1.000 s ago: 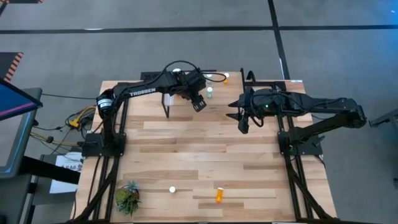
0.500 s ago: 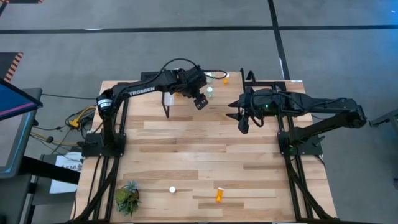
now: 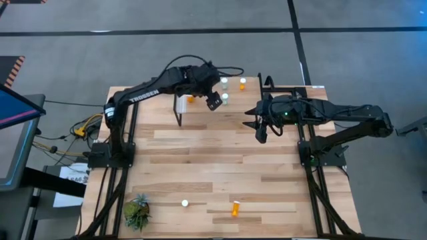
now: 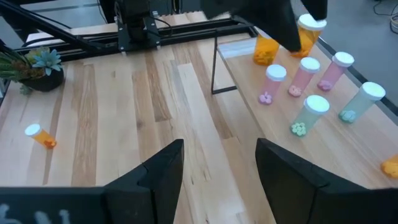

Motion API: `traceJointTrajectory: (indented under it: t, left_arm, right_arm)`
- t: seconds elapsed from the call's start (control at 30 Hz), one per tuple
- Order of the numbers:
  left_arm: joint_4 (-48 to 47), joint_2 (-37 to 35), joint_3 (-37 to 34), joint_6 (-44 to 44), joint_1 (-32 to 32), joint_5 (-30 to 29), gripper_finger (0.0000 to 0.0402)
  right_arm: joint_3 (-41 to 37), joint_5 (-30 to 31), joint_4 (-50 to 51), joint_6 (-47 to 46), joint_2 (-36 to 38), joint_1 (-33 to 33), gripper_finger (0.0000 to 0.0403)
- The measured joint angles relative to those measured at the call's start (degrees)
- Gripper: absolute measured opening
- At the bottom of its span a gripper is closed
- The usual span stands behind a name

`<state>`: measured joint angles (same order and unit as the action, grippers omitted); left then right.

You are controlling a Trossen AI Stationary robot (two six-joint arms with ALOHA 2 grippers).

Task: Pick and place medicine bottles onto shelf by color
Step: Put the left small orange pill bottle on the shelf aligned with the other small orange pill bottle

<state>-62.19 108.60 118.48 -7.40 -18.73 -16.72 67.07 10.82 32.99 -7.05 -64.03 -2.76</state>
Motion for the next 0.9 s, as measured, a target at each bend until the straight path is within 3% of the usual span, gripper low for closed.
traceJointTrajectory:
  t: [0.2,0.33,0.53,0.7,0.9]
  left_arm:
    - [-1.5,-3.1,1.3,1.6,4.6,-7.2,0.0275]
    - [-0.6,-5.5,1.3,1.6,10.4,-8.0,0.0275]
    - [1.2,-7.1,1.3,2.8,20.9,-18.2,0.0274]
    - [2.6,-7.4,1.2,2.9,28.9,-18.0,0.0274]
    - [3.3,-7.6,1.2,4.2,34.0,-23.8,0.0274]
  right_arm:
    - [0.0,0.0,1.1,-0.3,0.0,0.5,0.0221]
    - [-0.1,0.0,2.9,-1.1,0.0,0.9,0.0221]
    - [-3.2,0.0,2.1,-2.1,0.0,1.4,0.0221]
    - [-6.2,0.0,0.7,-2.6,0.0,2.4,0.0221]
    - [-6.7,0.0,-0.8,-2.3,0.0,3.8,0.0221]
